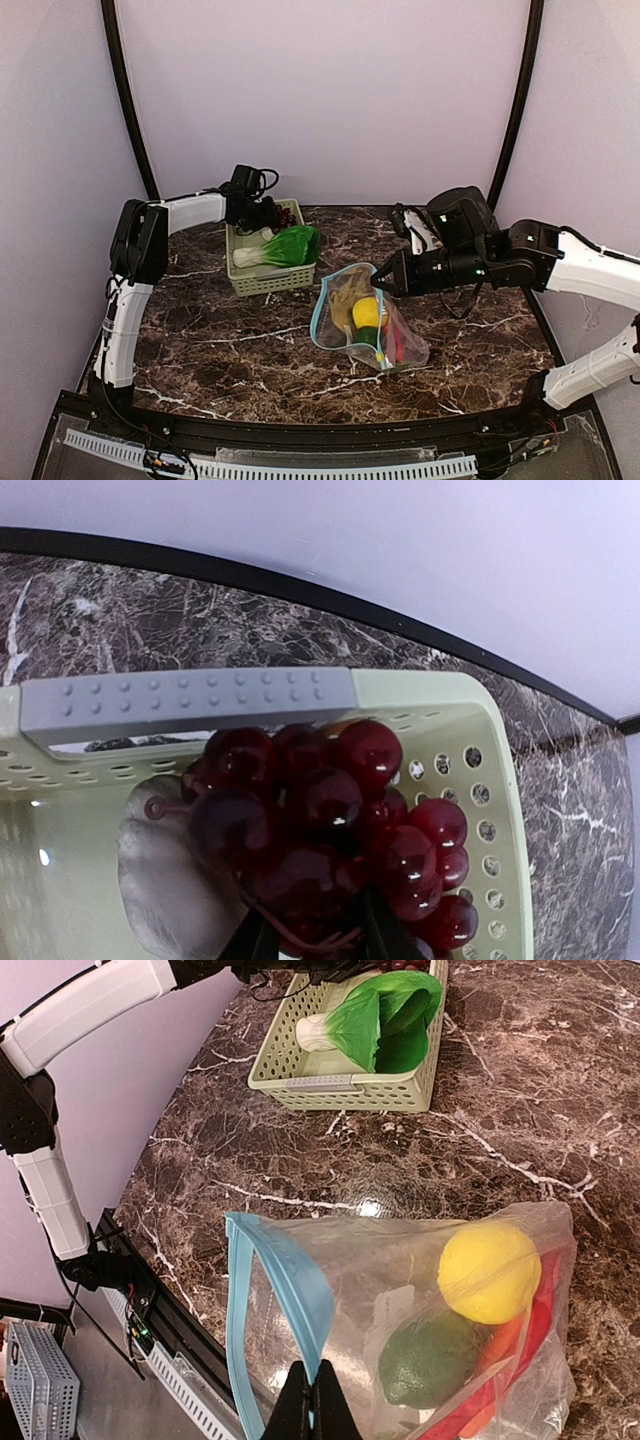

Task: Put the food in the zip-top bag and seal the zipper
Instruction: Pick up the fake fruit from the bin, then place the fake fruit in the zipper food storage bag.

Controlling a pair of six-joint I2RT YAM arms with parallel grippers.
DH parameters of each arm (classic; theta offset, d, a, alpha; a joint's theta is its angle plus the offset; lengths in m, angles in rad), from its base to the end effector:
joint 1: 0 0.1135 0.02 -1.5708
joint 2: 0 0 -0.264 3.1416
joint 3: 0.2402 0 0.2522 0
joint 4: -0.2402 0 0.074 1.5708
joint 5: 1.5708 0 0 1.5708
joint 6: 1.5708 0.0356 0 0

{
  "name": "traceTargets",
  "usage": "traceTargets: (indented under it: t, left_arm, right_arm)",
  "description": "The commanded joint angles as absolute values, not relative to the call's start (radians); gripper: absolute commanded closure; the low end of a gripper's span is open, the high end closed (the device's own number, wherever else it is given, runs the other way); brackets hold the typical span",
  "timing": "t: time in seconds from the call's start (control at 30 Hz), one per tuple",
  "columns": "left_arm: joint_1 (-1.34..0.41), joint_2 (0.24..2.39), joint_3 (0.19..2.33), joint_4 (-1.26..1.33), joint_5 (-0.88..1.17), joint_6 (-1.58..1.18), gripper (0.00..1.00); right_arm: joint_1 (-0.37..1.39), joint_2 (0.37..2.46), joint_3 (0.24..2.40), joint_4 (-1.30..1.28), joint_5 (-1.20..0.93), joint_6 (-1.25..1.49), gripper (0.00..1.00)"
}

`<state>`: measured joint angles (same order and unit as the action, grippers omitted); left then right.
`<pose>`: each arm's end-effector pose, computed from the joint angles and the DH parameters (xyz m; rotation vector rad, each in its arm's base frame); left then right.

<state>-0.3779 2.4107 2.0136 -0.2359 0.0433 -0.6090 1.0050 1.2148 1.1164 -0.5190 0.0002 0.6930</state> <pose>0.5144 -0.2058 0.1855 -0.2368 2.2558 -0.5875 0.1432 0.2254 0.3331 -0.3657 2.3262 0.9126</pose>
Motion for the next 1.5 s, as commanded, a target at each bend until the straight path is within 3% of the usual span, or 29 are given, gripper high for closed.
traceTargets:
  t: [0.0,0.37,0.7,0.93,1.07,1.47]
  left_arm:
    - [-0.374,2.389,2.031,-0.276,0.068,-0.587,0.77]
    - [-0.377,2.112,1.849,-0.174,0.110,-0.517,0.99]
    - [-0.391,1.692,1.477,-0.095,0.176,-0.517,0.98]
    - [-0.395,1.639,1.272,-0.060,0.397,-0.522,0.98]
    - [-0.408,1.603,1.153,-0.042,0.405,-0.510,0.98]
    - [-0.456,1.376,1.096,-0.026,0.425,-0.497,0.98]
  right_arm:
    - [0.997,1.228,1.144,-0.498,0.005,0.687,1.00]
    - [0.996,1.236,1.147,-0.493,0.005,0.690,1.00]
    - [0.997,1.251,1.152,-0.481,-0.027,0.691,1.00]
    - [0.997,1.249,1.142,-0.476,-0.031,0.698,1.00]
    - [0.997,1.241,1.137,-0.476,-0.023,0.705,1.00]
    - [0.997,1.235,1.148,-0.479,-0.005,0.700,1.00]
